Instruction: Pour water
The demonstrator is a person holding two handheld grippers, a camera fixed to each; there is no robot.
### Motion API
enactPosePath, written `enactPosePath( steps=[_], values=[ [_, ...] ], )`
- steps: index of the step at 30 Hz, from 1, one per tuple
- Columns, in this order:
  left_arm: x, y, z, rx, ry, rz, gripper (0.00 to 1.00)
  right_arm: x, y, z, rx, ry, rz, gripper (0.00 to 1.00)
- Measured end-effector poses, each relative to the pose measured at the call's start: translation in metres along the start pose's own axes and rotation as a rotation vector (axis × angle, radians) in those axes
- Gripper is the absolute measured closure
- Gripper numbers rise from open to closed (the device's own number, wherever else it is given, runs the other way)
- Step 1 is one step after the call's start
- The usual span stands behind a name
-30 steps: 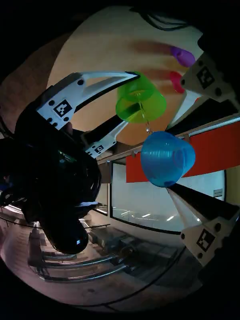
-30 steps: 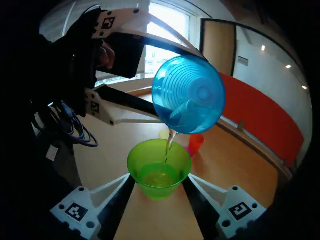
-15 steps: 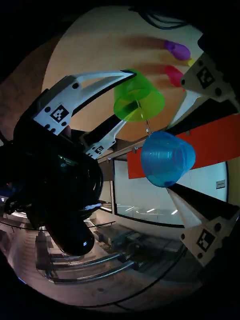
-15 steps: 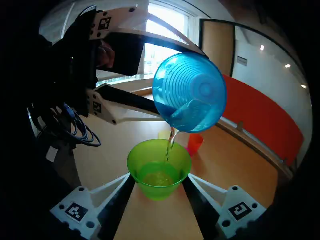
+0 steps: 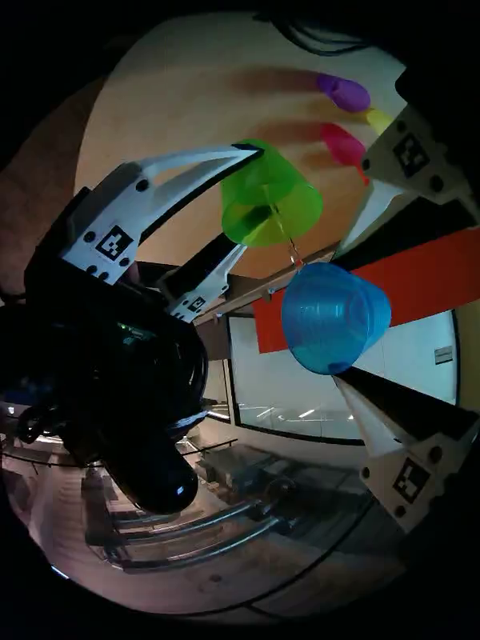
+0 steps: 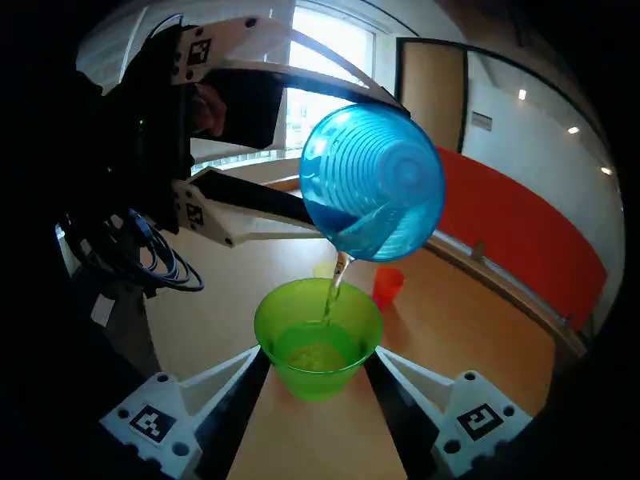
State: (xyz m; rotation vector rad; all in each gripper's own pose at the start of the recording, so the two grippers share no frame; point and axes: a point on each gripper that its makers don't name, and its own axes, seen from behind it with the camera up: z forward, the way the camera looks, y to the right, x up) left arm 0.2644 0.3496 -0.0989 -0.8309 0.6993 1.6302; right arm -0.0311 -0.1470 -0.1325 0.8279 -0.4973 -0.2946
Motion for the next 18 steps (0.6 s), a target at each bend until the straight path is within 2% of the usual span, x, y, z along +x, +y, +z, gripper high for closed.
enactPosePath(
  steps=[12,18],
  values=[
    [0.0059,-0.0037,-0.0029,0.026,0.006,0.067,0.15,0.0015,0.0018,-0.0017,-0.005,0.006,0.005,0.15],
    [0.0073,-0.0027,-0.0045,0.025,0.009,0.07,0.15,0.0018,0.0027,-0.0029,-0.008,0.011,0.009,0.16]
  ],
)
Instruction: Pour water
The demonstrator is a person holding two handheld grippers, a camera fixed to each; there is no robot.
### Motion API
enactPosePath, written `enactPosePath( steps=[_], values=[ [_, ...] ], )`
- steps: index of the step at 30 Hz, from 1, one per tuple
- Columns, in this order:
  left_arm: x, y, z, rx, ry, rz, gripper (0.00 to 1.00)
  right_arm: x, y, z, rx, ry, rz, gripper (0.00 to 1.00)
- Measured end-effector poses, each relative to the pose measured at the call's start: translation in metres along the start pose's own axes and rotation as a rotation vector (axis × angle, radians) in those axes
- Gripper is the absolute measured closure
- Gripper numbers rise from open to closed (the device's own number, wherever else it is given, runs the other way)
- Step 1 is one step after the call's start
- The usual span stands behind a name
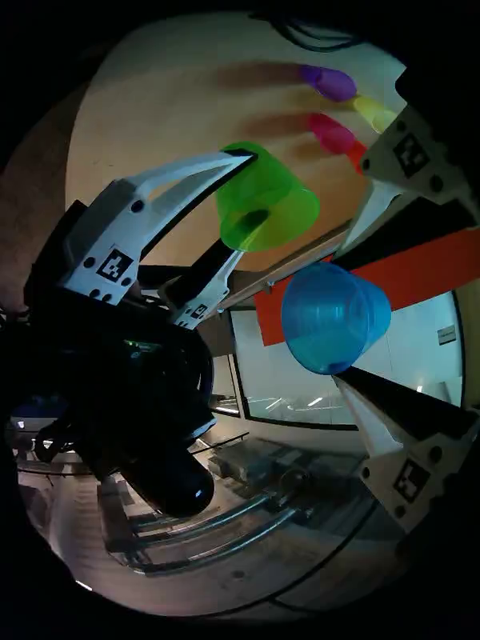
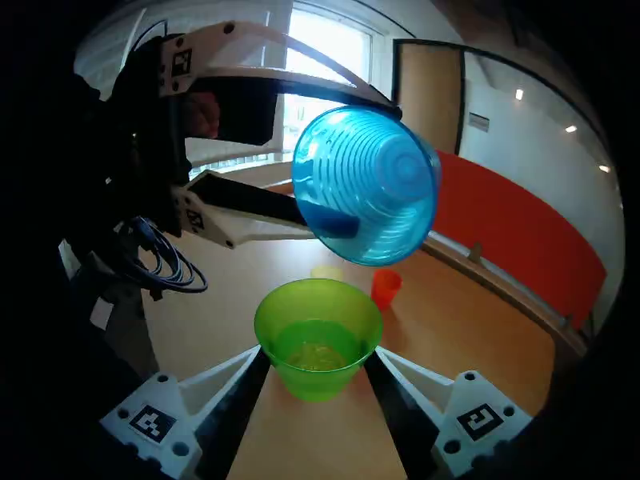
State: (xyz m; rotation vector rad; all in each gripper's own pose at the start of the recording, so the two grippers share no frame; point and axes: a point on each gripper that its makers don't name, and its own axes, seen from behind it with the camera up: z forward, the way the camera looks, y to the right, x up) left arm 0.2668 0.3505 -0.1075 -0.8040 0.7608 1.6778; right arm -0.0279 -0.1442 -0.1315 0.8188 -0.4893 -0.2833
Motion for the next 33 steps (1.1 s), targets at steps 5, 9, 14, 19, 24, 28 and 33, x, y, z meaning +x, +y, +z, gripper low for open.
enactPosePath(
  steps=[5,9,14,19,24,28,33],
  values=[
    [-0.001,-0.001,-0.001,0.001,-0.003,-0.007,0.15,-0.001,0.0,-0.001,-0.001,0.0,0.0,0.16],
    [-0.001,0.0,-0.001,-0.002,-0.004,-0.016,0.15,0.0,0.0,-0.001,-0.003,0.001,0.001,0.15],
    [-0.004,0.001,0.001,-0.005,-0.011,-0.041,0.15,0.0,0.0,-0.002,-0.004,0.002,0.002,0.16],
    [-0.006,0.0,0.002,-0.001,-0.014,-0.051,0.15,0.001,0.0,-0.002,-0.005,0.003,0.002,0.15],
    [-0.007,0.0,0.003,0.001,-0.017,-0.077,0.15,0.004,0.0,-0.003,-0.006,0.006,0.001,0.15],
    [-0.009,-0.001,0.004,0.004,-0.025,-0.119,0.15,0.004,0.0,-0.003,-0.007,0.008,-0.001,0.16],
    [-0.015,-0.002,0.003,0.005,-0.042,-0.173,0.15,0.004,0.0,-0.004,-0.009,0.01,0.0,0.15]
  ],
)
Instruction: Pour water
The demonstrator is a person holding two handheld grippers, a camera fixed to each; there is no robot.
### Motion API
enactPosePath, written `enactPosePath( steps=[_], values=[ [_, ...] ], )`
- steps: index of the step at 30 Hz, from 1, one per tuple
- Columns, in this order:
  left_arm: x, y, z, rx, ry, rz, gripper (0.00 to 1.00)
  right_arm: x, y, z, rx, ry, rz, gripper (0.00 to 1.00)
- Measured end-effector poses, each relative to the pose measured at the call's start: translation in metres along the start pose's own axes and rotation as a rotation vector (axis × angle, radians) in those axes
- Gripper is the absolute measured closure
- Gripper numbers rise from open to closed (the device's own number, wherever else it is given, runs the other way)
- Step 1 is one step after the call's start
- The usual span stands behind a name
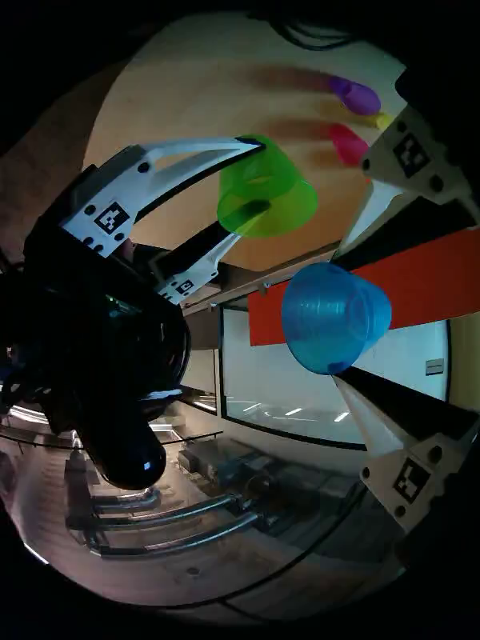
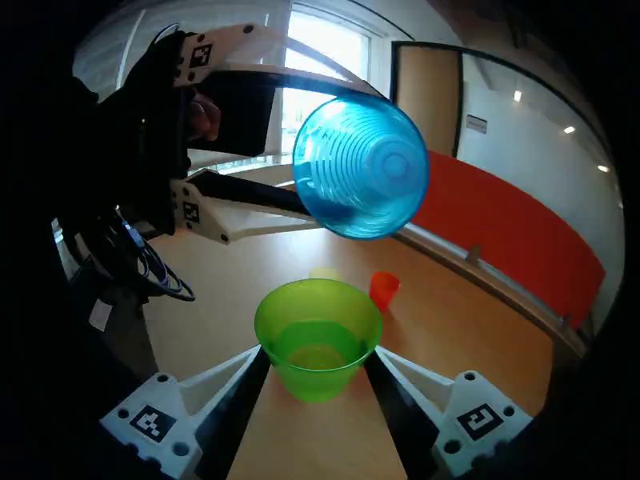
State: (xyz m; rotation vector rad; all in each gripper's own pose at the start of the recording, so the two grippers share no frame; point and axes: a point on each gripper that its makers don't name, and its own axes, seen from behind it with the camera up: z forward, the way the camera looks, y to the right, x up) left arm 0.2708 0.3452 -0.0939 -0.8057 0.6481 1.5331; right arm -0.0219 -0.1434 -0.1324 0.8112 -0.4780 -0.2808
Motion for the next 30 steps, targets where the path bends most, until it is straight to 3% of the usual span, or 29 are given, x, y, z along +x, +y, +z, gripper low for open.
enactPosePath(
  steps=[7,12,30],
  values=[
    [-0.006,-0.004,-0.002,0.006,-0.02,-0.099,0.15,-0.001,0.0,-0.001,-0.004,0.003,0.002,0.15],
    [-0.012,-0.003,-0.002,-0.001,-0.039,-0.209,0.15,0.002,-0.001,-0.001,-0.005,0.009,0.003,0.16],
    [-0.041,-0.002,-0.017,-0.014,-0.141,-0.756,0.15,0.004,0.0,-0.002,-0.018,0.025,0.013,0.15]
  ],
)
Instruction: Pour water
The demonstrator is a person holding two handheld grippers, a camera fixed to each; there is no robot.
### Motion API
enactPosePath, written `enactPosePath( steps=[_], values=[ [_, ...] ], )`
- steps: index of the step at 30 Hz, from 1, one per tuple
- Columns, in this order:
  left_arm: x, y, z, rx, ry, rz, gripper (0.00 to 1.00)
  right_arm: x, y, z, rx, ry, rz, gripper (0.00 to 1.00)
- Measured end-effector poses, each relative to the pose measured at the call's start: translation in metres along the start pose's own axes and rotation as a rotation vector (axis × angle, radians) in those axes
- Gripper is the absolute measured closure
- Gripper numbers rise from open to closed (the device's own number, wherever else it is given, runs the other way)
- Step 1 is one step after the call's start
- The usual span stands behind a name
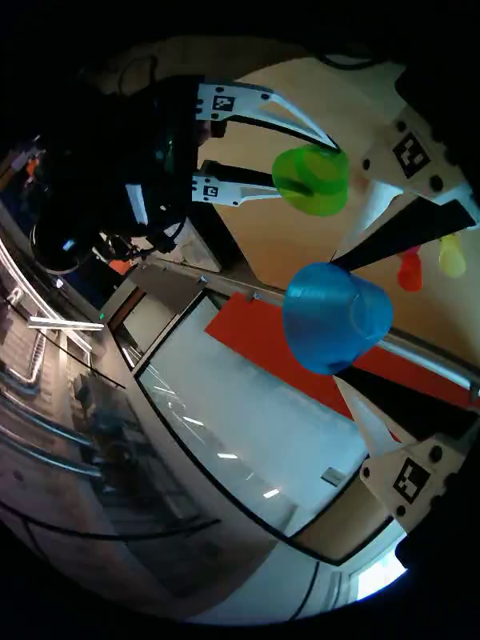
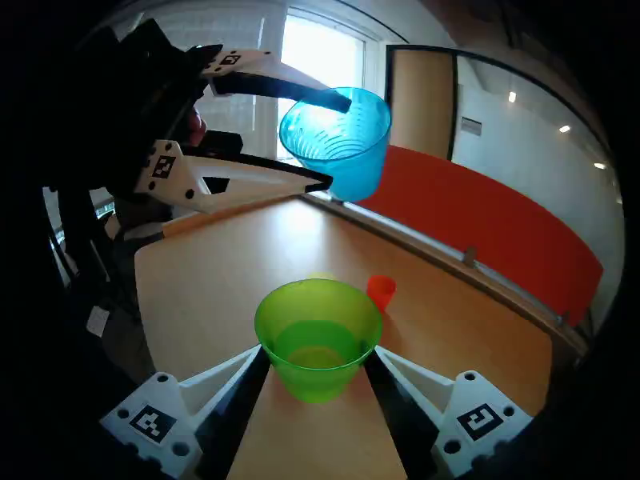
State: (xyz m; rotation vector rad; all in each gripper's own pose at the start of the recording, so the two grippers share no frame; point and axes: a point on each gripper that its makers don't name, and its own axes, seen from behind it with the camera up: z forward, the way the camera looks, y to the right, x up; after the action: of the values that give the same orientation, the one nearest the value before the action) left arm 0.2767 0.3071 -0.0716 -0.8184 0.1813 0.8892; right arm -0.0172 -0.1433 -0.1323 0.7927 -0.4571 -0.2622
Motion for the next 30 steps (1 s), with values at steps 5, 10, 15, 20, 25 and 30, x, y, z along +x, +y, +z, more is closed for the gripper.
enactPosePath(
  steps=[5,10,15,20,25,30],
  values=[
    [-0.014,-0.008,-0.002,-0.002,-0.038,-0.212,0.15,0.0,0.0,0.0,-0.002,0.003,0.002,0.16],
    [-0.032,-0.011,-0.002,-0.005,-0.084,-0.4,0.15,-0.001,0.0,0.0,-0.004,0.003,0.006,0.15],
    [-0.043,-0.005,-0.002,-0.012,-0.119,-0.517,0.15,-0.001,0.0,0.001,-0.005,0.002,0.009,0.16],
    [-0.049,0.003,-0.001,-0.016,-0.145,-0.6,0.15,-0.002,0.001,0.002,-0.006,0.001,0.01,0.15],
    [-0.059,0.01,0.0,-0.022,-0.172,-0.688,0.15,-0.003,0.003,0.001,-0.01,-0.001,0.011,0.16],
    [-0.066,0.019,0.0,-0.03,-0.183,-0.747,0.15,-0.004,0.005,0.002,-0.014,0.001,0.017,0.16]
  ],
)
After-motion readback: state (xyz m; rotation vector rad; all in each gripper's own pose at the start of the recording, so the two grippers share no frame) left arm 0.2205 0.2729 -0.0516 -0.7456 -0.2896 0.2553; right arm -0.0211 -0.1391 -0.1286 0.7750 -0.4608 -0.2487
